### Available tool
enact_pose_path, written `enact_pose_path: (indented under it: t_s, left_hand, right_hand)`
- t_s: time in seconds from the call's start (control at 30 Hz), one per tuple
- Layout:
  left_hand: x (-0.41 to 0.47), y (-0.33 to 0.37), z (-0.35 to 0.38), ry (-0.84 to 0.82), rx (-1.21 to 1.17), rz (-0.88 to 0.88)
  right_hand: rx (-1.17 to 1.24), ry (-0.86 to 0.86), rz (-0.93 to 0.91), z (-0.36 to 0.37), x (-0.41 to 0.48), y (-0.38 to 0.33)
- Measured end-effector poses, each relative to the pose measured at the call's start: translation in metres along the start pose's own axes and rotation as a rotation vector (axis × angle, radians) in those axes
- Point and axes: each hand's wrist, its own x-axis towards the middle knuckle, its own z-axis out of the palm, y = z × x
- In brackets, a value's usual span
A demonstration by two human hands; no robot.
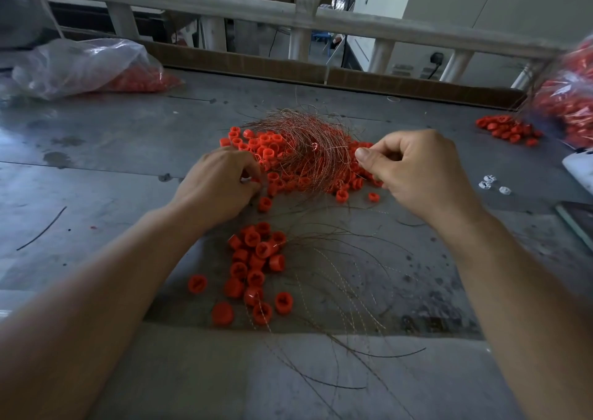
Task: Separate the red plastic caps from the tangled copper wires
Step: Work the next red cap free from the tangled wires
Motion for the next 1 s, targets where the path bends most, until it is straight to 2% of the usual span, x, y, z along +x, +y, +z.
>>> enact_pose_path:
  t_s: [0.1, 0.33, 0.5, 0.83, 1.0]
  left_hand:
    - [0.001, -0.001, -0.001, 0.042, -0.003, -0.040]
    - [-0.007, 0.004, -0.012, 0.089, -0.097, -0.080]
    - [-0.013, 0.010, -0.019, 0.152, -0.113, -0.054]
    - [-0.022, 0.023, -0.026, 0.146, -0.211, 0.033]
    - [-0.029, 0.034, -0.027, 0.062, -0.347, 0.202]
  right_hand:
    - [-0.019, -0.036, 0.011, 0.001, 0.001, 0.002]
    - [-0.153, -0.341, -0.041, 0.017, -0.003, 0.007]
    - [-0.165, -0.395, -0.022, 0.023, -0.004, 0.008]
    - [-0.016, -0.059, -0.117, 0.009, 0.002, 0.005]
    - [0.103, 0.214, -0.281, 0.004, -0.002, -0.005]
